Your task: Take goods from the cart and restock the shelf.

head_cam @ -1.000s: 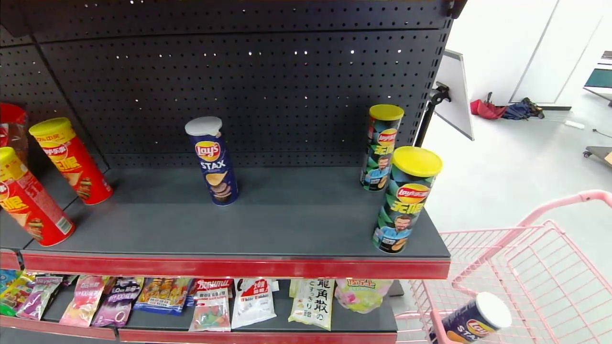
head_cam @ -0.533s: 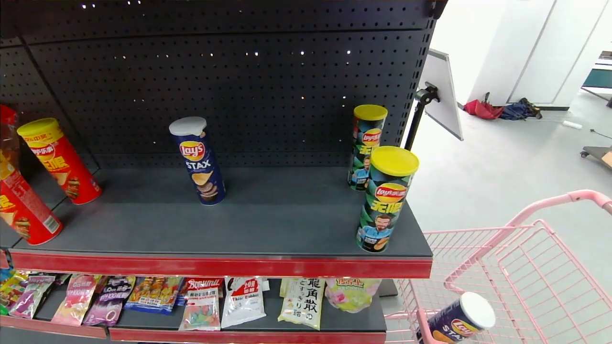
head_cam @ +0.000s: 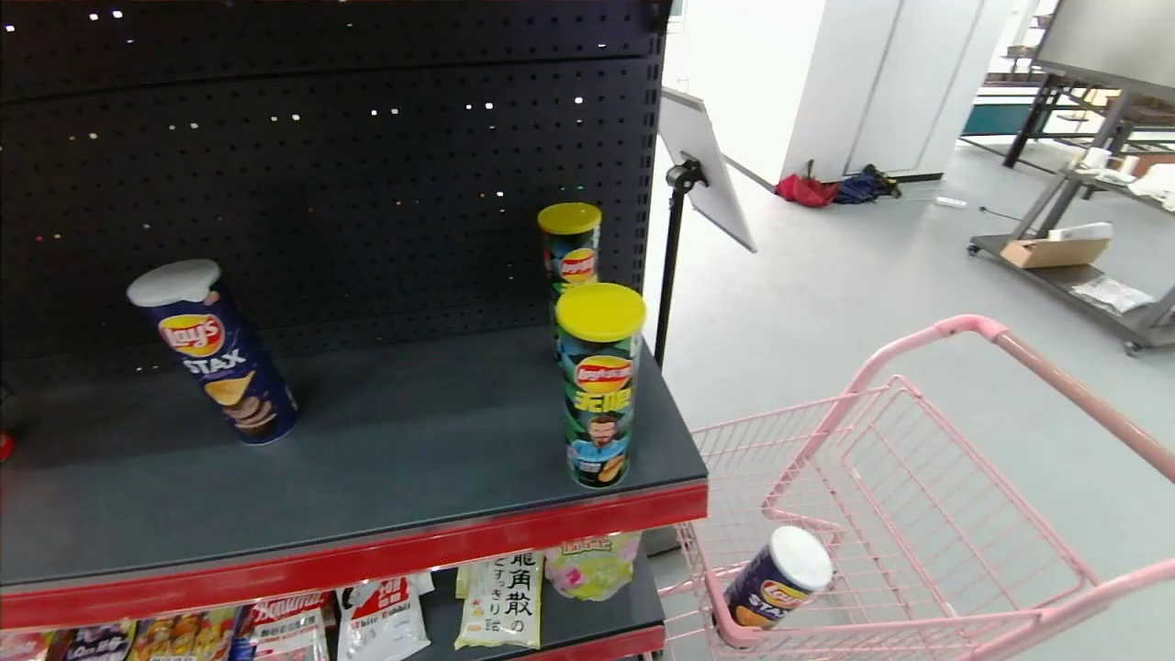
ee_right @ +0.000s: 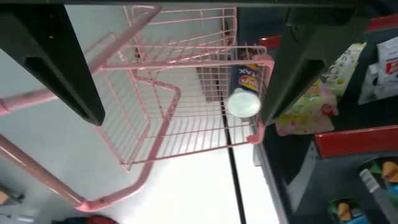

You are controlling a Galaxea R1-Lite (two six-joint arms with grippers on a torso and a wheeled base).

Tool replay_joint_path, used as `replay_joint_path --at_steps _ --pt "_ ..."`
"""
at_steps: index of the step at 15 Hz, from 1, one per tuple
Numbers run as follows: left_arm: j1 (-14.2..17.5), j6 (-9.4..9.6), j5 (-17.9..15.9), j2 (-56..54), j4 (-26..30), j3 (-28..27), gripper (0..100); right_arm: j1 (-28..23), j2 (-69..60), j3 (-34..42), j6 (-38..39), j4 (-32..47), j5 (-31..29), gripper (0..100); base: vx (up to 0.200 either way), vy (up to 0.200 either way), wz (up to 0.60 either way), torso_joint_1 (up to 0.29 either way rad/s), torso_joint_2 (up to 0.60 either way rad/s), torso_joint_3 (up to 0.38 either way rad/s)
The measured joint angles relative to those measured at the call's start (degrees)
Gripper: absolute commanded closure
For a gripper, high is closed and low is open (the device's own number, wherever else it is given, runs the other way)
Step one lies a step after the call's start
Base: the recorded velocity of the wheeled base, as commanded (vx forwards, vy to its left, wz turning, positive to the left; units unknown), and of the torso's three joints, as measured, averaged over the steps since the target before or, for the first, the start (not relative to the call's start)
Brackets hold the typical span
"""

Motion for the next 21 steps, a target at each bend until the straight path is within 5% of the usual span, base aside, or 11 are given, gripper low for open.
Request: replay_joint_path --at_steps 13,17,21 --pt "0.0 -0.11 0.0 0.0 0.0 0.0 0 0.5 4.5 -3.6 2.2 -0.2 0.3 0 0.0 0.0 0.0 0.0 0.0 0.0" --pt "0.0 -0.1 0.0 0.0 0.0 0.0 0 1.2 23.7 -21.1 7.7 -0.2 -0.2 0 0.0 0.0 0.0 0.0 0.0 0.0" --pt "0.0 -0.02 0.0 0.0 0.0 0.0 0 1.1 51.8 -30.1 8.8 -3.6 -1.3 0 0.0 0.0 0.0 0.0 0.0 0.0"
